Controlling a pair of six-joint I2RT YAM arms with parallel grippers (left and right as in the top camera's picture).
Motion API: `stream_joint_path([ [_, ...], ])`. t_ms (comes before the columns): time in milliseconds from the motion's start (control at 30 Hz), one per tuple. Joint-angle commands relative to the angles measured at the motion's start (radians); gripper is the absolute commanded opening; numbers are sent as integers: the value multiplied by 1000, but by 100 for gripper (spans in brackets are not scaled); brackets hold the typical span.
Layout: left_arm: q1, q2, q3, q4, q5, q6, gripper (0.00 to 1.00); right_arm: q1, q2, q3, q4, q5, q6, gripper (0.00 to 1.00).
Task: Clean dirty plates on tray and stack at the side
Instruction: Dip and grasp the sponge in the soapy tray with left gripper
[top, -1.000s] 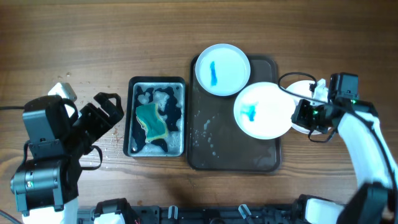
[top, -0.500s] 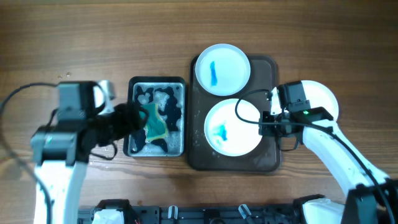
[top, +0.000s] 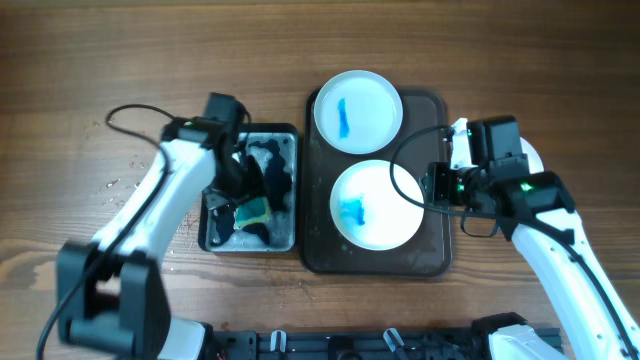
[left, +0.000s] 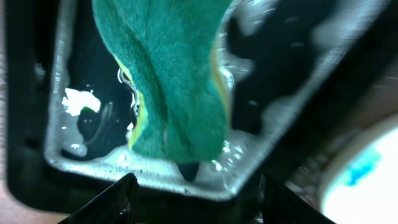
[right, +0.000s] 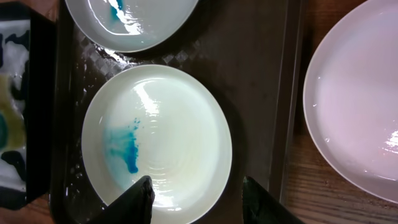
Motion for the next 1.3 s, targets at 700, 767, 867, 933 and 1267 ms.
stream_joint_path([
  [700, -3, 23, 1, 36, -209, -31, 52, 2, -1, 9, -19, 2, 10, 47],
  [767, -2, 26, -53, 100, -232, -31, 49, 2, -1, 9, -20, 2, 10, 47],
  [867, -2, 42, -176, 298, -235, -31, 30, 2, -1, 9, -20, 2, 10, 47],
  [933, -2, 47, -228, 405, -235, -30, 16, 2, -1, 9, -19, 2, 17, 47],
  [1267, -2, -26, -66, 198, -138, -26, 55, 2, -1, 9, -20, -13, 17, 47],
])
